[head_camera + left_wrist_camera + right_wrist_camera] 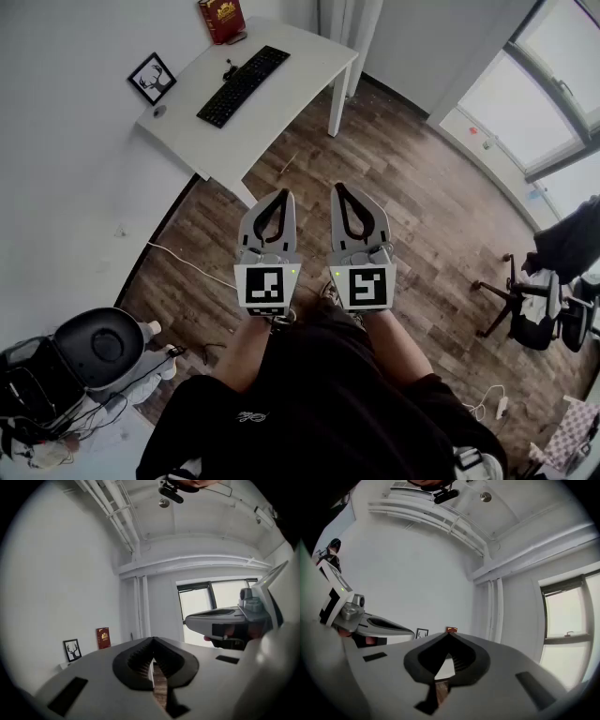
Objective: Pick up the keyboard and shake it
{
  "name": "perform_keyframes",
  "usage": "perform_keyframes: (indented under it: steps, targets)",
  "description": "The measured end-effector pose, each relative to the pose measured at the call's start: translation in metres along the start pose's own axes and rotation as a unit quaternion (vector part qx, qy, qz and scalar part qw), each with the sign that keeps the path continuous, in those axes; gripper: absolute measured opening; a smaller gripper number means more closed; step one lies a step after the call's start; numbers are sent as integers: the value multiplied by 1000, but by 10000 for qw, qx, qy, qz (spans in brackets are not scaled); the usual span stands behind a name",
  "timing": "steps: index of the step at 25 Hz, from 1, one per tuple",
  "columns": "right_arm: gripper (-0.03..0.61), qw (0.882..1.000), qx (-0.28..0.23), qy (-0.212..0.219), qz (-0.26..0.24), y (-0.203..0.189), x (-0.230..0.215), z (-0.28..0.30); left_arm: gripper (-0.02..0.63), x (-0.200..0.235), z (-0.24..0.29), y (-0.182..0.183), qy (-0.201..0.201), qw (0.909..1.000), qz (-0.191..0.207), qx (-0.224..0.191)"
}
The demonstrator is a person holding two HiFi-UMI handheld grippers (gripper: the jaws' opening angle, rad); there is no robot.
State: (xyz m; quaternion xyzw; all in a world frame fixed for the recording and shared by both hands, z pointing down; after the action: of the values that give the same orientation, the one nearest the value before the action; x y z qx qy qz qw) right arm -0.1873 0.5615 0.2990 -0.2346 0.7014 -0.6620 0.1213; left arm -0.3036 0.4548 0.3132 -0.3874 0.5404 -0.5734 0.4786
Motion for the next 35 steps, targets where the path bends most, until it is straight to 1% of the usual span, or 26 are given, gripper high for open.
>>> perform_keyframes:
  steps: [3, 5, 9, 12, 14, 19, 22, 25, 28, 31, 33, 35]
  targets:
    - [21, 9999, -22, 40, -166, -5, -20, 8, 2, -10, 24, 0, -48, 10000, -46, 43]
    - [21, 9992, 63, 138, -363, -9, -33, 11, 3, -18, 40, 2, -83, 9999, -103, 49]
    - [21, 9955, 409, 339, -787, -24, -54, 17, 3, -34, 69, -6, -57, 9996, 74, 285]
    - [21, 9949, 463, 374, -819, -35, -65, 18, 3, -40, 83, -17, -131, 9985, 14, 523]
    - [21, 9953, 437, 365, -778, -39, -71, 18, 2, -41, 92, -20, -189, 9978, 44, 634]
    - [21, 9961, 414, 336, -709, -46, -85, 23, 3, -44, 114, -14, -338, 9975, 103, 614]
    - [21, 9953, 484, 337, -763, -52, -88, 38, 3, -33, 129, -17, -382, 9975, 83, 592]
    - [21, 9942, 621, 328, -819, -62, -94, 57, 2, -12, 148, -26, -247, 9977, 101, 631]
    - [21, 9916, 755, 437, -957, -73, -99, 81, 3, 8, 173, -33, -136, 9983, -92, 562]
    - [21, 9895, 783, 638, -1032, -79, -101, 126, 3, 32, 204, -38, -90, 9985, -219, 488]
    - [21, 9886, 788, 787, -1013, -82, -98, 165, 2, 57, 223, -42, -6, 9981, -333, 522]
    - [21, 9848, 847, 1046, -1098, -84, -89, 203, 3, 85, 237, -46, 112, 9973, -440, 580]
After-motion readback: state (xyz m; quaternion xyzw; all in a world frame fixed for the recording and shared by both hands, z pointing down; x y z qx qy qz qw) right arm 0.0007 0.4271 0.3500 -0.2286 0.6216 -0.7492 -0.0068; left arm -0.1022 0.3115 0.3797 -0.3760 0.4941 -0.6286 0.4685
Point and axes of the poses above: the fingertips, and each gripper's own axes: z forward along the fingers, x to its left, y out of its top, the point moved 10 cm from there along -z, backward along the fingers, and after that the axes turned 11 degrees about -y, right-handed, at the moved point
